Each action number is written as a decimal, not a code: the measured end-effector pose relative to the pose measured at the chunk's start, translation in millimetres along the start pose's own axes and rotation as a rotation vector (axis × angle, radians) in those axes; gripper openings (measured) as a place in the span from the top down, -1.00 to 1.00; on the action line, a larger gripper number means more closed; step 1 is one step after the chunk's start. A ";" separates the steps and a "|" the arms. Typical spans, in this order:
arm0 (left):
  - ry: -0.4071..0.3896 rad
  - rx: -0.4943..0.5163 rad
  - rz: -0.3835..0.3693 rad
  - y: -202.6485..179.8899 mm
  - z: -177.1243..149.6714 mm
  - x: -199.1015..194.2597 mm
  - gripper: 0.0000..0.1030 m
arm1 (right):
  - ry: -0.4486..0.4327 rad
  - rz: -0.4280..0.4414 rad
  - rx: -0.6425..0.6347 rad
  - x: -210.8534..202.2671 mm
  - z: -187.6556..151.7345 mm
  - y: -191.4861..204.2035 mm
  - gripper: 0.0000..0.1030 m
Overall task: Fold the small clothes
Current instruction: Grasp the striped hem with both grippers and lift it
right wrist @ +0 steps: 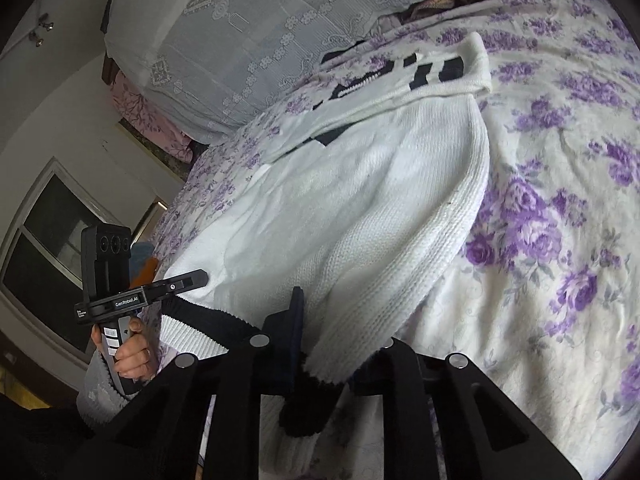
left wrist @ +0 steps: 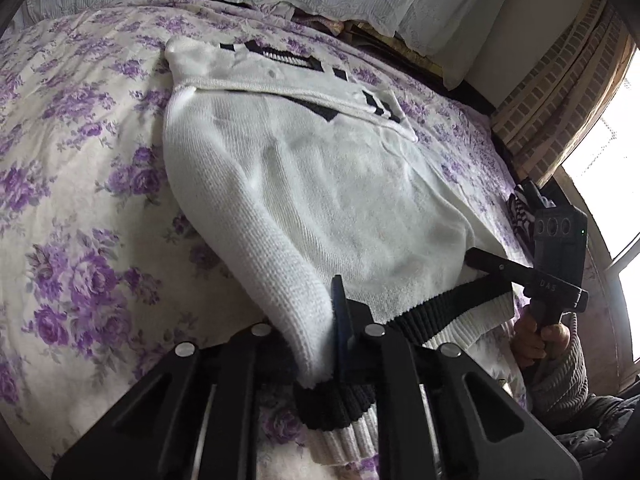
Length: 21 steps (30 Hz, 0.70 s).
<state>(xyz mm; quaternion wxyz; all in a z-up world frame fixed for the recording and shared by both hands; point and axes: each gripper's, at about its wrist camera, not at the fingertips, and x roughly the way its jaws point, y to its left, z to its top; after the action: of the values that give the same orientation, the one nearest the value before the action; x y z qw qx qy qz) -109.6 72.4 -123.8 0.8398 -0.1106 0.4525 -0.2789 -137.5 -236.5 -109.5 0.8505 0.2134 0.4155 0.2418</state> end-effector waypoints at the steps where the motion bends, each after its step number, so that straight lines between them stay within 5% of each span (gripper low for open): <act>1: -0.009 0.007 0.004 -1.7 3.6 -2.2 0.77 | -0.010 0.008 -0.003 -2.7 3.5 0.9 0.66; 21: -0.052 0.014 0.132 8.2 89.6 26.3 0.77 | -0.065 -0.015 0.022 27.3 96.4 -3.0 0.66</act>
<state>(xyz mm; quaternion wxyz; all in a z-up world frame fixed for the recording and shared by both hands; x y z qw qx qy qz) -21.5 58.2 -95.1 0.8686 -0.0819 0.4348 -0.2233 -44.0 -238.4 -73.4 0.8630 0.2275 0.3919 0.2235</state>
